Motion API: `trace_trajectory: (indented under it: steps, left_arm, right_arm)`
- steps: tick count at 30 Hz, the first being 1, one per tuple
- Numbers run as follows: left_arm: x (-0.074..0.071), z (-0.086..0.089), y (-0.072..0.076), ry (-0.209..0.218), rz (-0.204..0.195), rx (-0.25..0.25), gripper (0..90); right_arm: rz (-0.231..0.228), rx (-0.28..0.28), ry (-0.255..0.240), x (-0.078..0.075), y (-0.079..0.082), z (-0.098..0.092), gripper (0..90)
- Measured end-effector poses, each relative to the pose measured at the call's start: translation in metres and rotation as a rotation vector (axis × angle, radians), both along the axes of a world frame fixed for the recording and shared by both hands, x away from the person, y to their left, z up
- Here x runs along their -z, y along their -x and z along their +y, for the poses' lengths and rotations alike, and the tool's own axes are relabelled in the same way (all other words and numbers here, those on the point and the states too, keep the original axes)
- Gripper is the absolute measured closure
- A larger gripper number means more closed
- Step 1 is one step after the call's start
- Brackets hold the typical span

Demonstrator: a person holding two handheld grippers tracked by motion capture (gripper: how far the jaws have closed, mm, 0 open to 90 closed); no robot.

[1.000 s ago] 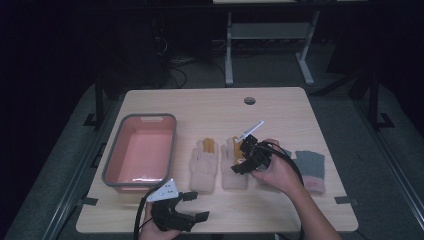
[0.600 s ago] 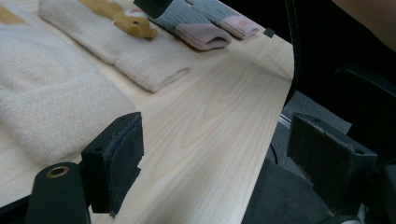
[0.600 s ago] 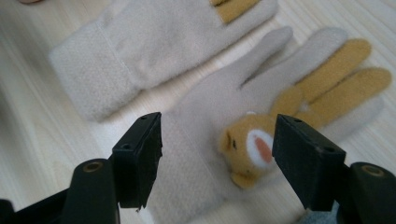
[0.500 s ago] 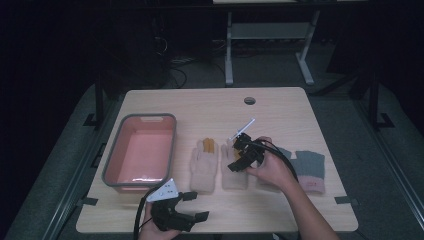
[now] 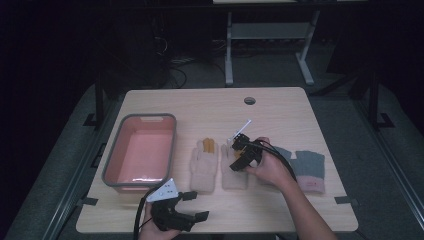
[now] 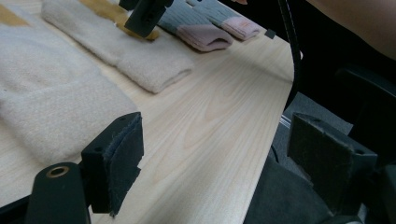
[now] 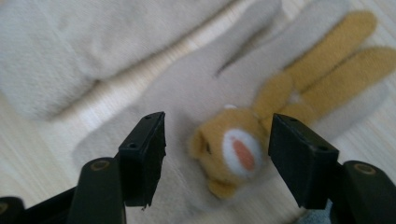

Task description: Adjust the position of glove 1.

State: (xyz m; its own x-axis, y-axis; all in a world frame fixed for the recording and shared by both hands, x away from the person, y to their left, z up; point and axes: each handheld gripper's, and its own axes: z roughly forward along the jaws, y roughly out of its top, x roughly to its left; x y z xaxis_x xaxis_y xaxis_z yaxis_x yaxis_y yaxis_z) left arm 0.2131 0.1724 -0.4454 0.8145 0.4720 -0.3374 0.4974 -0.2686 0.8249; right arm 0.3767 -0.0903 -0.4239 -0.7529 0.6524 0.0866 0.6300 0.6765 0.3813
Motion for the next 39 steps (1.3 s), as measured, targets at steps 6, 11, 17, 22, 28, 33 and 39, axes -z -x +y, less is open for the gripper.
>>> trace_trajectory:
  steps: [6, 11, 17, 22, 28, 33, 39]
  left_arm:
    - [0.001, 0.000, 0.000, 0.001, 0.002, 0.000, 19.0]
    - [0.000, 0.000, 0.000, 0.000, -0.004, 0.001, 19.0]
    - [0.001, 0.000, 0.000, 0.001, -0.002, 0.001, 19.0]
    - [0.001, -0.001, 0.000, -0.003, 0.000, 0.002, 19.1]
    - [0.001, -0.001, -0.001, 0.001, 0.002, -0.006, 19.1]
    - [0.001, -0.002, -0.001, 0.002, 0.000, -0.007, 19.1]
    - [0.002, -0.001, 0.000, -0.003, 0.007, -0.004, 19.2]
  right_arm:
    - [-0.006, 0.012, 0.029, 0.005, -0.003, 0.000, 42.2]
    - [-0.001, 0.027, 0.044, 0.014, -0.003, 0.002, 47.8]
    - [0.005, 0.043, 0.027, 0.015, -0.004, -0.002, 54.0]
    - [0.009, 0.048, 0.021, 0.014, -0.003, -0.003, 56.2]
    - [0.013, 0.058, 0.008, 0.012, -0.003, -0.004, 57.3]
    - [0.014, 0.057, -0.001, 0.008, -0.001, -0.005, 57.8]
    - [0.013, 0.063, -0.014, -0.002, 0.002, -0.007, 58.2]
